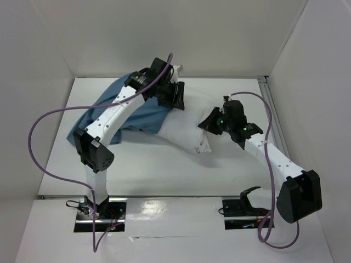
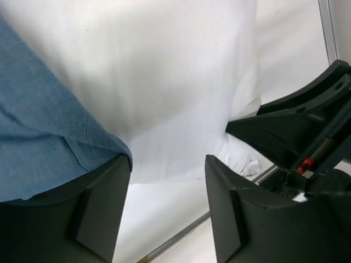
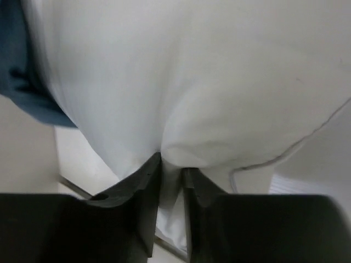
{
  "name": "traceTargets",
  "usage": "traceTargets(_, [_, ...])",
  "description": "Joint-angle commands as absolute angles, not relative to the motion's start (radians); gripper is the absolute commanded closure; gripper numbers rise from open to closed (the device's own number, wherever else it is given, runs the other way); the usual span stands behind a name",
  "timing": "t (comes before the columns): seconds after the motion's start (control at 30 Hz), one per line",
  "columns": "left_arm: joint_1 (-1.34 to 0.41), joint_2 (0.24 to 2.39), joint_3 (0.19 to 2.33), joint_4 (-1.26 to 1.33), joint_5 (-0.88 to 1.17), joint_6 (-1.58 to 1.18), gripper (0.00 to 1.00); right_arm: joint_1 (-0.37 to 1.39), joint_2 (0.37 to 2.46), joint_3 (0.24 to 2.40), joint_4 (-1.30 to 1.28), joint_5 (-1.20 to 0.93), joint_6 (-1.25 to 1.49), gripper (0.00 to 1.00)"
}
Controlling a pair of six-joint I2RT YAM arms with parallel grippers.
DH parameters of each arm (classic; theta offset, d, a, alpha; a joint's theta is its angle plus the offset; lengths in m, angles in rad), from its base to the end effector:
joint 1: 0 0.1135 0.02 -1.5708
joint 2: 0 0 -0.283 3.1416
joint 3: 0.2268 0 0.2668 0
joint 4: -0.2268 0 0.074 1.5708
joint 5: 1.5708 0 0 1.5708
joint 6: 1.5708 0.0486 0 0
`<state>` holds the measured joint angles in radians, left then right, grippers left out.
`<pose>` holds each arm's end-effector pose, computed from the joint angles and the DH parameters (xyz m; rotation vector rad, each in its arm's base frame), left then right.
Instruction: Put the pillow into the pillowcase
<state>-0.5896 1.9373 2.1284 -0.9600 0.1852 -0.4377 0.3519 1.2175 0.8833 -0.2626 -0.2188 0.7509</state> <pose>0.3713 -0.2592 0.4013 0.2807 2.4233 -0.7049 0.2665 0.1091 0.2822 0.3219 2.2612 0.8459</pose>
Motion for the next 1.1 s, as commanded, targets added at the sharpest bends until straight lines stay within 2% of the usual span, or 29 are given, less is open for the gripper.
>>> traceTargets(0.0, [-0.597, 1.846, 2.197, -0.971, 0.164, -0.396, 0.3, 0.379, 1.181, 0.974, -0.28, -0.272, 0.686, 0.67])
traceTargets(0.03, [-0.597, 1.83, 2.197, -0.985, 0.09, -0.396, 0.29, 0.379, 1.181, 0.997, -0.346, -0.237, 0.646, 0.35])
traceTargets(0.07, [-0.597, 1.789, 2.197, -0.994, 0.048, -0.396, 0.29, 0.379, 1.181, 1.021, -0.38, -0.213, 0.629, 0.23])
traceTargets(0.1, [-0.597, 1.76, 2.171, -0.994, 0.013, -0.405, 0.28, 0.379, 1.172, 1.043, -0.409, -0.193, 0.612, 0.16])
traceTargets(0.17, [-0.597, 1.691, 2.123, -0.983, -0.099, -0.428, 0.35, 0.379, 1.163, 1.095, -0.484, -0.14, 0.574, 0.07])
traceTargets(0.2, [-0.597, 1.598, 2.029, -0.936, -0.127, -0.437, 0.41, 0.37, 1.163, 1.12, -0.506, -0.126, 0.563, 0.07])
traceTargets(0.23, [-0.597, 1.548, 1.975, -0.918, -0.191, -0.449, 0.56, 0.37, 1.154, 1.12, -0.537, -0.117, 0.551, 0.05])
traceTargets(0.27, [-0.597, 1.501, 1.913, -0.896, -0.219, -0.471, 0.63, 0.37, 1.154, 1.132, -0.552, -0.101, 0.542, 0.05])
traceTargets(0.37, [-0.606, 1.346, 1.656, -0.835, -0.255, -0.518, 0.73, 0.359, 1.129, 1.115, -0.586, -0.087, 0.531, 0.04])
traceTargets(0.4, [-0.606, 1.319, 1.594, -0.834, -0.255, -0.538, 0.71, 0.359, 1.129, 1.103, -0.586, -0.087, 0.531, 0.04])
traceTargets(0.43, [-0.617, 1.296, 1.478, -0.818, -0.255, -0.56, 0.65, 0.348, 1.115, 1.08, -0.586, -0.087, 0.531, 0.03])
traceTargets(0.47, [-0.617, 1.255, 1.423, -0.787, -0.255, -0.596, 0.54, 0.348, 1.105, 1.069, -0.586, -0.087, 0.531, 0.03])
traceTargets(0.5, [-0.63, 1.234, 1.302, -0.76, -0.244, -0.615, 0.32, 0.348, 1.104, 1.06, -0.586, -0.097, 0.531, 0.03])
traceTargets(0.57, [-0.644, 1.186, 1.185, -0.654, -0.227, -0.655, 0.12, 0.339, 1.095, 1.045, -0.586, -0.097, 0.531, 0.01])
traceTargets(0.6, [-0.658, 1.186, 1.076, -0.619, -0.227, -0.669, 0.1, 0.339, 1.095, 1.032, -0.598, -0.106, 0.522, 0.01])
traceTargets(0.7, [-0.658, 1.175, 0.923, -0.492, -0.271, -0.713, 0.1, 0.339, 1.086, 1.02, -0.598, -0.106, 0.522, 0.01])
traceTargets(0.8, [-0.632, 1.198, 0.836, -0.334, -0.227, -0.703, 0.13, 0.339, 1.077, 1.02, -0.607, -0.106, 0.522, 0.0])
traceTargets(1.07, [-0.591, 1.347, 0.782, -0.103, -0.176, -0.657, 0.12, 0.339, 1.077, 1.011, -0.617, -0.106, 0.522, 0.0])
